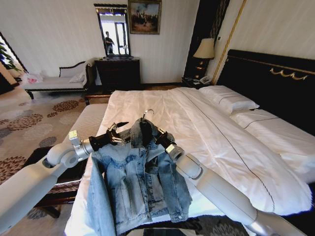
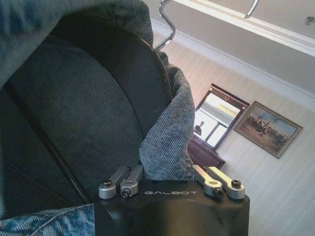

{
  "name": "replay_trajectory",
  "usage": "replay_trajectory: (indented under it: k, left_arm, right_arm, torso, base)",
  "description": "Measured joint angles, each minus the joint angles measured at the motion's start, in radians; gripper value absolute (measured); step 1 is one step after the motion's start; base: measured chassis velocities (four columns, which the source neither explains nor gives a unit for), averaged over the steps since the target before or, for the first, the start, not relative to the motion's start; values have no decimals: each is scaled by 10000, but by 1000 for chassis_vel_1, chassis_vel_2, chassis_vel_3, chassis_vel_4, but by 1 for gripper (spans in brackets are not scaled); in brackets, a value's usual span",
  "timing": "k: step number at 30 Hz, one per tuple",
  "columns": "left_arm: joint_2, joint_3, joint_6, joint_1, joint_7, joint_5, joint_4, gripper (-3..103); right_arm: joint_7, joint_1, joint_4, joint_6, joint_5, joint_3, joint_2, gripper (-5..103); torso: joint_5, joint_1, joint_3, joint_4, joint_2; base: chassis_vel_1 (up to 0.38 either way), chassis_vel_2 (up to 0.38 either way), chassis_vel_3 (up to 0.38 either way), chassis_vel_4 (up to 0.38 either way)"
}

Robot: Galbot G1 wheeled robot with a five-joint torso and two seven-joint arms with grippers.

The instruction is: Pick up the clothes from the bed and hang them on the clothes hanger.

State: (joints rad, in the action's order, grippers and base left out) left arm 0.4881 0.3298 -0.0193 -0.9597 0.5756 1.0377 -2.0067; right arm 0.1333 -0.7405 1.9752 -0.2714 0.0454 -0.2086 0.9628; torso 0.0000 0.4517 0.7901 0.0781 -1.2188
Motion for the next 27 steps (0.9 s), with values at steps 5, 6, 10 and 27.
replay_trajectory:
  k: [5, 6, 10, 27]
  left_arm:
    - [47, 281, -7, -62, -256, 606, -383, 100]
    - [75, 392, -7, -64, -360, 740, -466, 100]
    - [72, 867, 11, -181, -661, 1029, -674, 100]
    - [-912, 1257, -465, -1622, 532, -1587, -614, 100]
  right_arm:
    - [-14, -31, -10, 32, -23, 9, -16, 25]
    - [-17, -21, -20, 33, -25, 9, -9, 25]
    - [-40, 70, -30, 38, -56, -11, -8, 24]
    - [7, 195, 65, 10, 87, 64, -169, 22]
  torso:
    - [0, -1, 0, -1, 0]
    - [1, 0, 0, 0, 1]
    - [0, 0, 0, 0, 0]
    - [1, 0, 0, 1, 0]
  base:
    - [0, 0, 0, 0]
    - [0, 0, 0, 0]
    - [0, 0, 0, 0]
    - [0, 0, 0, 0]
